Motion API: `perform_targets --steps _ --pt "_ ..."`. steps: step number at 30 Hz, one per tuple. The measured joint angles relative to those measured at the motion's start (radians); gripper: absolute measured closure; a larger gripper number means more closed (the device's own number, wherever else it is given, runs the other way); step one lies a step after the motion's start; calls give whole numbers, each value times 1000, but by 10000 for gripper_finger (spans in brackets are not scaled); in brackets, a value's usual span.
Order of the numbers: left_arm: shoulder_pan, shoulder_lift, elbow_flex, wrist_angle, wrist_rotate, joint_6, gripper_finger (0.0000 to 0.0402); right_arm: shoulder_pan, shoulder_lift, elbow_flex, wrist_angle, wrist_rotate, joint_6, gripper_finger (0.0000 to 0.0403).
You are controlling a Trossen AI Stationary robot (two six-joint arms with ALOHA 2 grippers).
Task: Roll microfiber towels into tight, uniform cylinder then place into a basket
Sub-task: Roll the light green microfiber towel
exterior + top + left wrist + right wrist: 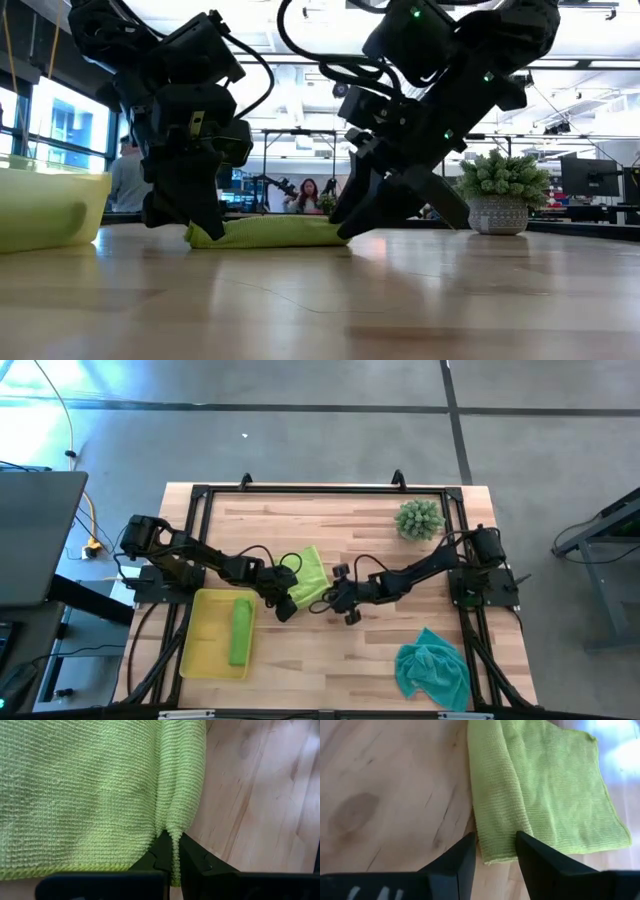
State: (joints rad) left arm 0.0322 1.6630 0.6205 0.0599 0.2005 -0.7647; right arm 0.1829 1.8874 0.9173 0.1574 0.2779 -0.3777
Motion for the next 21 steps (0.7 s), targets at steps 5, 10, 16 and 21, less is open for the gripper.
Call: perform_targets --steps 5,10,16,21 --pt "0 0 -1 11 1 -1 398 -8 0 0 -1 -1 -8 265" --pt "0 0 -1 15 2 -2 398 -24 27 1 33 -27 -7 230" --pt "0 1 -1 16 9 -1 398 -46 50 4 63 -51 13 217" --pt "9 -11 -2 21 96 44 384 -79 51 4 56 -138 121 262"
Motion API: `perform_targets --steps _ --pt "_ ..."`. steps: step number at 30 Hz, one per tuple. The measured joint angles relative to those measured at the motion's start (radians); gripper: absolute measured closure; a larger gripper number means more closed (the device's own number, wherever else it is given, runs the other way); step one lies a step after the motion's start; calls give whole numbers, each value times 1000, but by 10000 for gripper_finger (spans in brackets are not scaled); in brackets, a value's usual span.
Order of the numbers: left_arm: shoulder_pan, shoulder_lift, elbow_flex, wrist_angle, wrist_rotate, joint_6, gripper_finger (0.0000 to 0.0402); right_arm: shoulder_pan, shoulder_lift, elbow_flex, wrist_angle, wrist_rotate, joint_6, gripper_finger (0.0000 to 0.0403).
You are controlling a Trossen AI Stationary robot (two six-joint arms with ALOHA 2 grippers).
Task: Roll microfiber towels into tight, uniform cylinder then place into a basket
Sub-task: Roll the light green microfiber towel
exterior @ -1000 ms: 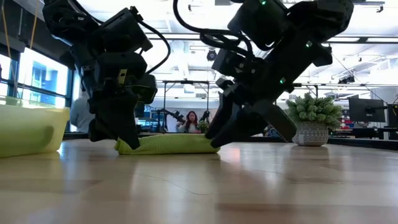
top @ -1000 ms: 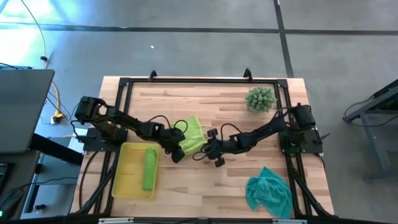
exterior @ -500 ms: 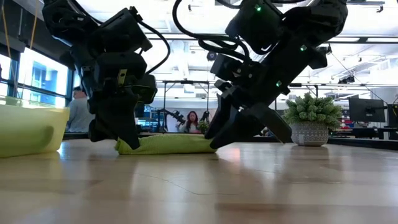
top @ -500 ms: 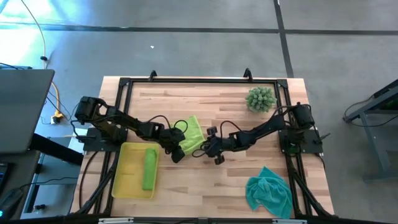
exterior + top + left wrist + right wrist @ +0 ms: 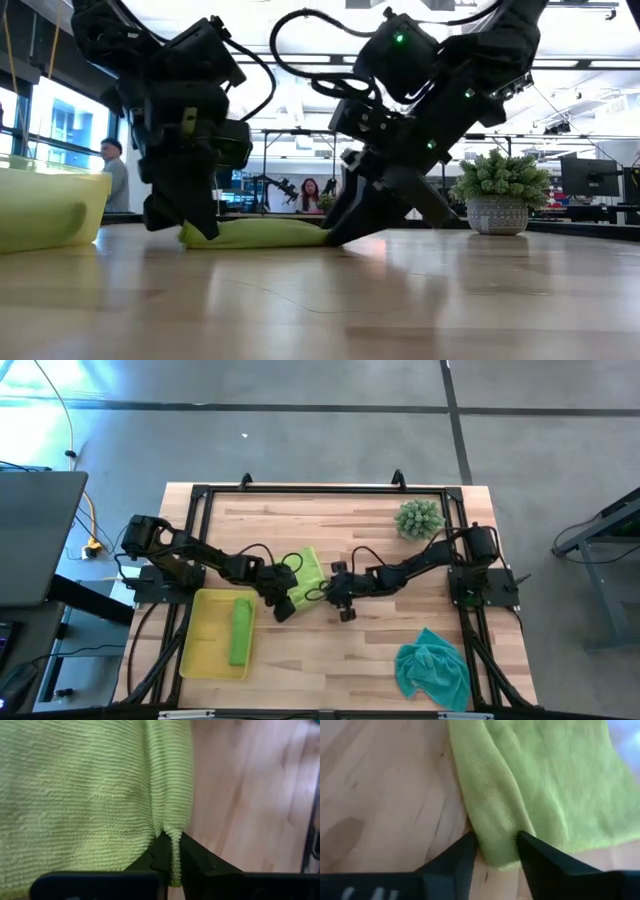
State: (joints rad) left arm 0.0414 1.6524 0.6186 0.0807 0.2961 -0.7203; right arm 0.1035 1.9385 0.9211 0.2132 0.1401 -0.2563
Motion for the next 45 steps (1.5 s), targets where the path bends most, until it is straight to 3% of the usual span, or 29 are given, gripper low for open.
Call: perform_targets --steps 10,16,23,29,34,37,45 --pt "9 -73 -1 -5 20 110 348 -29 1 2 -44 -40 101 359" --pt "30 -152 0 -176 16 223 328 -29 2 1 -54 -44 157 396" --pt "21 -256 1 -223 -3 346 316 -43 2 -1 -65 -167 281 401" --pt "-33 -304 2 -166 -168 407 316 -85 3 -1 -66 -392 537 402" --pt "-103 -288 2 -114 -233 469 310 -121 5 -2 -70 -531 703 402" --pt "-139 -286 2 -99 -251 493 294 -132 5 -2 -71 -572 731 402" --pt "-210 -219 1 -73 -417 549 236 -135 5 -2 -74 -602 817 400"
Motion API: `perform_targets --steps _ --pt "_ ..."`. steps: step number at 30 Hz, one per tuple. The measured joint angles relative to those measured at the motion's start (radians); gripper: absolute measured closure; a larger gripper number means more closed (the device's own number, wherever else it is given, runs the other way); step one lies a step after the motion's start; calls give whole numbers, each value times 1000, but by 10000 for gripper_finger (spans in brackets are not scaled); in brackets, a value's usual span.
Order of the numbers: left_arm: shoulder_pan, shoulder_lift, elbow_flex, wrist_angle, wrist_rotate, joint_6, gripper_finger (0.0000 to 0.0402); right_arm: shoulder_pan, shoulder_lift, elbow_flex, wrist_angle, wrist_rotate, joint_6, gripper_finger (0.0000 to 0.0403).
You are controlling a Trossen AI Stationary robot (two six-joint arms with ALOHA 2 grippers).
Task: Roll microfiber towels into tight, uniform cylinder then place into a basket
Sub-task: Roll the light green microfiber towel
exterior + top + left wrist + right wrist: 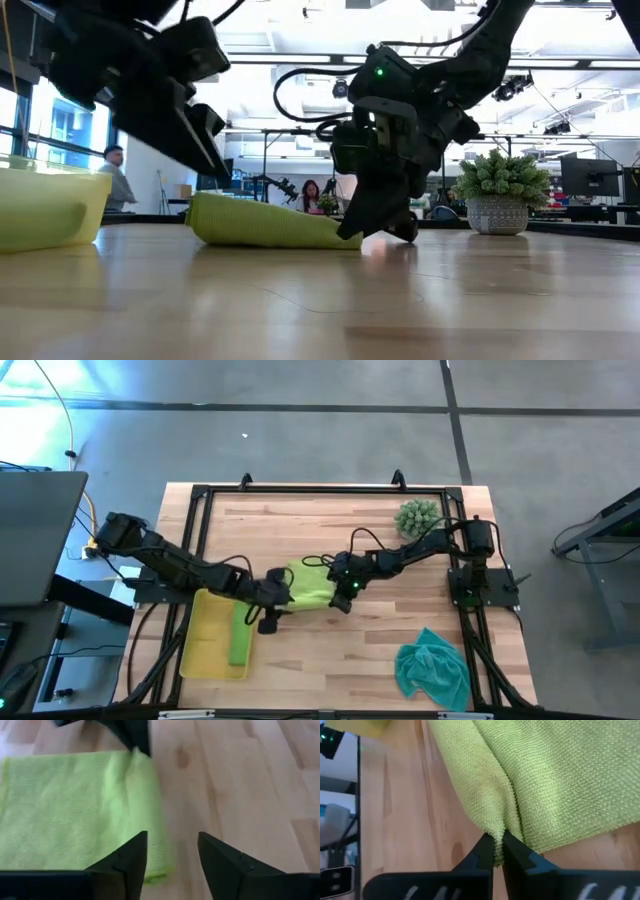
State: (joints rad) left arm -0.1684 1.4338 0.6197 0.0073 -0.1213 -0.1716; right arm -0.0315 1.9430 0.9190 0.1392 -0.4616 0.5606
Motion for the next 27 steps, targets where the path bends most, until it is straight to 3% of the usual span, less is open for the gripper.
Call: perform_targets --steps 3,11,16,22,27 --pt "-34 44 3 54 -28 70 223 -3 0 2 -1 -12 47 398" --pt "-78 178 2 133 -256 134 216 -3 0 2 -3 -11 91 397" --pt "-78 234 2 135 -272 123 218 -3 0 2 -2 -11 91 396" --pt "-73 272 4 144 -279 49 255 -3 -1 2 0 -11 52 394" --pt "-54 273 4 142 -251 -17 317 -3 -9 0 7 -8 -116 360"
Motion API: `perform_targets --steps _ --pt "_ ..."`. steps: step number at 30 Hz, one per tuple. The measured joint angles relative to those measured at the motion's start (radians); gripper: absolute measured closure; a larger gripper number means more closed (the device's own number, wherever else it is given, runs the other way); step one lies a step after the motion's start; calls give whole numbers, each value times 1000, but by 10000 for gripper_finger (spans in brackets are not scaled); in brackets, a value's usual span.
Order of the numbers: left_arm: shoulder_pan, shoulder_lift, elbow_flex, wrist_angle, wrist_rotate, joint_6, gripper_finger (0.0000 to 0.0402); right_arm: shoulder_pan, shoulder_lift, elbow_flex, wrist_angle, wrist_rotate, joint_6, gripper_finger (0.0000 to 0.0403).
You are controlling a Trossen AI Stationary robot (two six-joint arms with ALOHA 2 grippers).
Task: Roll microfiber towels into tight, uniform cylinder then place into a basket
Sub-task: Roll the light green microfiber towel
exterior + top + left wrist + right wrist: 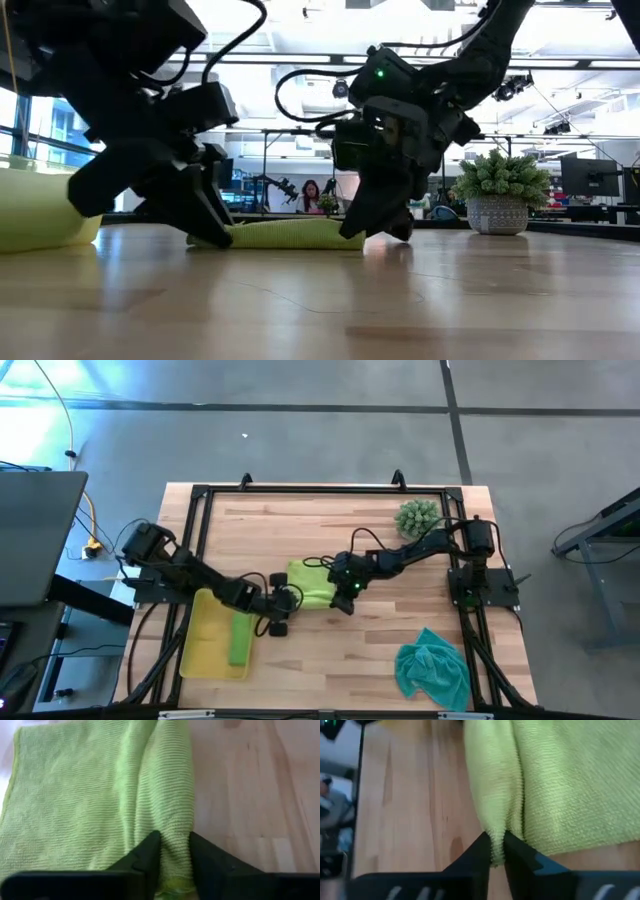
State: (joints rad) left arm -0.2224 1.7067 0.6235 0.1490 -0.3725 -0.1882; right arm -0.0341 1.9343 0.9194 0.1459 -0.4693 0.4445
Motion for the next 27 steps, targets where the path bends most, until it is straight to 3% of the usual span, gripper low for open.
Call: perform_targets --steps 6,12,17,20,27 --pt "36 -4 0 -6 108 -55 390 -3 -58 -2 -31 94 -175 297" --pt "102 -4 2 3 319 -106 389 40 -171 -2 -70 220 -424 275" --pt "173 -1 -1 23 528 -91 391 158 -195 -1 -62 388 -713 274" --pt "223 1 -2 45 648 -90 391 235 -176 0 -60 490 -807 274" --pt "284 1 -3 46 669 -102 391 366 -144 0 -56 662 -822 274"
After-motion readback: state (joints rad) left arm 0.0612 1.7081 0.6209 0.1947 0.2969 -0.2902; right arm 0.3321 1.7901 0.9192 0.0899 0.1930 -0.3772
